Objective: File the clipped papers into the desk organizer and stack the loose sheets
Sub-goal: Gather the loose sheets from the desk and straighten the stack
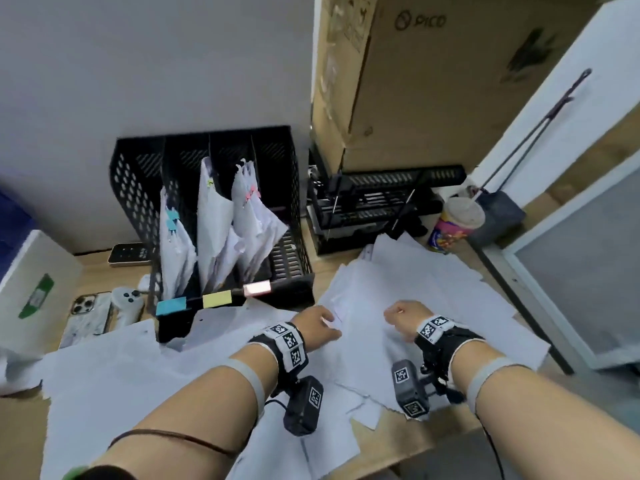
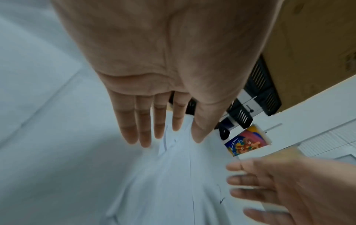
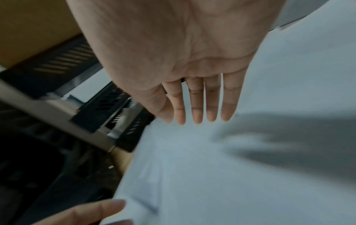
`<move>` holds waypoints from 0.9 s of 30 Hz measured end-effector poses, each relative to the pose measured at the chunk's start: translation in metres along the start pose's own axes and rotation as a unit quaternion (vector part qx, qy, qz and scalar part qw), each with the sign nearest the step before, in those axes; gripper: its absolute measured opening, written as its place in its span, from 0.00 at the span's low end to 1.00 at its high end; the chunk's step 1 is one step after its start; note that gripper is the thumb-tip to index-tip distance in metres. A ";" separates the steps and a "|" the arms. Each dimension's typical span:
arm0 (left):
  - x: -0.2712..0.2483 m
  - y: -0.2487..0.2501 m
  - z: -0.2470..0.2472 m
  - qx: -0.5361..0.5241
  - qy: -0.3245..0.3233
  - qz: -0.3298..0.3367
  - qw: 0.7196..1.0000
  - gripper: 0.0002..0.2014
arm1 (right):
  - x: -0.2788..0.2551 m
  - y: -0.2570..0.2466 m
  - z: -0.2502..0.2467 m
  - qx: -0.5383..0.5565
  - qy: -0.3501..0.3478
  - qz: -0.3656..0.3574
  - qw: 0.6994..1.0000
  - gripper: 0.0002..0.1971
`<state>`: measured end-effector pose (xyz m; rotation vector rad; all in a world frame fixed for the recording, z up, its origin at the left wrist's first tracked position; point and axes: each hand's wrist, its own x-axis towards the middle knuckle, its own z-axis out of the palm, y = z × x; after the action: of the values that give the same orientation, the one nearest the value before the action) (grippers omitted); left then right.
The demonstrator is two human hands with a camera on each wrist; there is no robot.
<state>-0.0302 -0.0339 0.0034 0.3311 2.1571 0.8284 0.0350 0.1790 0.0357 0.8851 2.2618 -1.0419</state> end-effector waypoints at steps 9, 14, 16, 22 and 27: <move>0.041 0.023 0.075 0.060 0.044 -0.115 0.991 0.29 | 0.017 0.142 -0.047 -0.085 0.049 0.157 0.983 0.38; 0.053 0.040 0.103 0.056 0.086 -0.147 0.984 0.27 | 0.031 0.155 -0.067 -0.147 0.067 0.146 0.976 0.32; 0.056 0.048 0.113 0.058 0.087 -0.162 0.981 0.28 | 0.038 0.157 -0.072 -0.139 0.039 0.124 0.982 0.26; 0.058 0.064 0.129 0.094 0.119 -0.176 0.973 0.28 | 0.054 0.151 -0.082 -0.096 0.041 0.090 0.990 0.23; 0.062 0.078 0.135 0.061 0.138 -0.141 0.978 0.16 | 0.075 0.156 -0.087 0.047 0.018 0.094 0.994 0.29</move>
<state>0.0275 0.1158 -0.0462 -0.0358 2.4463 0.6084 0.0842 0.3516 -0.0362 1.1409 2.1236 -1.0617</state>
